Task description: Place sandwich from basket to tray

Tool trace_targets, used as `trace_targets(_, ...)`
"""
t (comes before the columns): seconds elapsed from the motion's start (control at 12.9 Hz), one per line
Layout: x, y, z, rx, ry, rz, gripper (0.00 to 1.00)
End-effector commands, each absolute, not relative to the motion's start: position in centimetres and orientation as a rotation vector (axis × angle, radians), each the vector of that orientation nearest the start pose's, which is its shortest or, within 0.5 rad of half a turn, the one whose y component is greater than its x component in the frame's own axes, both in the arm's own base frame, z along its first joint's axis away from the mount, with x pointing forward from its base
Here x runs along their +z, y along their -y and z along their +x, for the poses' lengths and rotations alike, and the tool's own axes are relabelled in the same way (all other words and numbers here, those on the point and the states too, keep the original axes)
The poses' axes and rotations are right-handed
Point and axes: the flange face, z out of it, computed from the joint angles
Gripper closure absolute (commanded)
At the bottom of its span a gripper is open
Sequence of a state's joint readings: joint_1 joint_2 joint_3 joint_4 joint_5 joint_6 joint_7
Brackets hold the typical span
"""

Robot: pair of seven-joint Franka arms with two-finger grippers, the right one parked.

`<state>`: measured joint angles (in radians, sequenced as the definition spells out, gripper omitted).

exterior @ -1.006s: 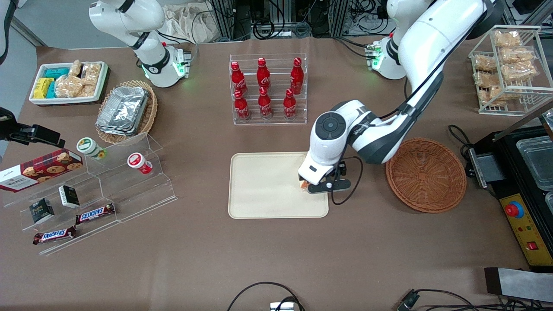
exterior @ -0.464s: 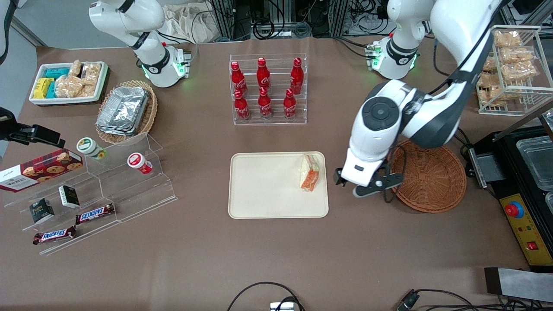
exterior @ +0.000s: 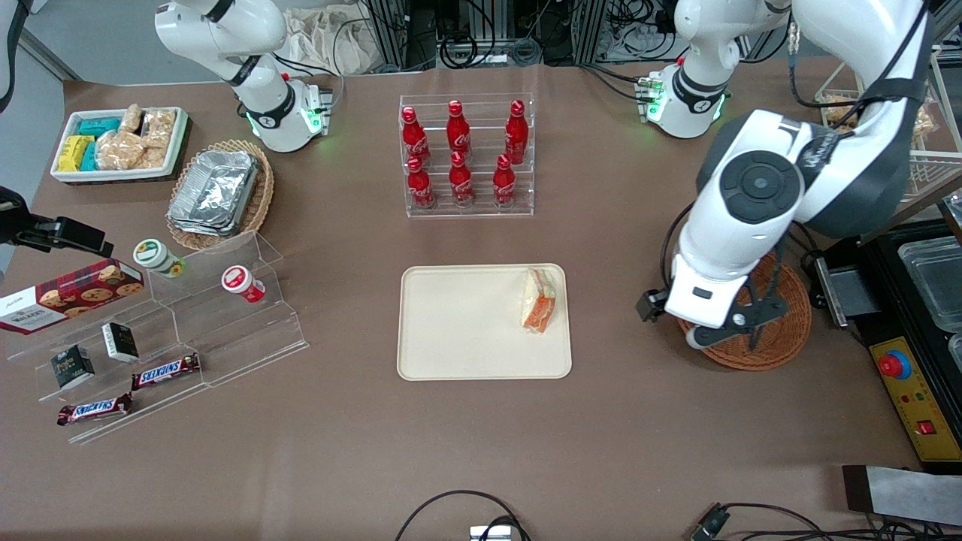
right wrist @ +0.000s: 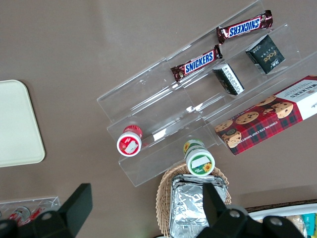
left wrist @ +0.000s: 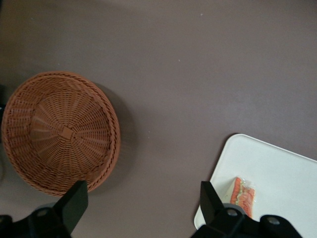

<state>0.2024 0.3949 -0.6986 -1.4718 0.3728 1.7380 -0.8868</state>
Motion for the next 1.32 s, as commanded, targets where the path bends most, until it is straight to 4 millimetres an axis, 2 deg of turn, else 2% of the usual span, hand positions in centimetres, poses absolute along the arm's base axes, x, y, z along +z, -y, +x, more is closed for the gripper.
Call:
trace_targets(0.0, 50.9, 19.6, 61.8, -0.054, 0.538, -2.987, 0.0)
trace_targets(0.23, 52.2, 16.6, 61.9, -0.029, 0.516, -3.007, 0.0)
trace_targets(0.39, 53.8, 14.8, 61.3, -0.007, 0.456, -3.02, 0.0)
trace_targets(0.54, 55.2, 11.8, 61.1, -0.004, 0.45, -3.028, 0.0)
trace_targets(0.7, 56.9, 9.6, 60.6, -0.014, 0.394, -3.048, 0.0)
trace_targets(1.08, 61.1, 4.6, 58.1, 0.007, 0.246, -3.089, 0.0)
trace_targets(1.24, 62.7, 3.5, 57.0, -0.003, 0.214, -3.097, 0.0)
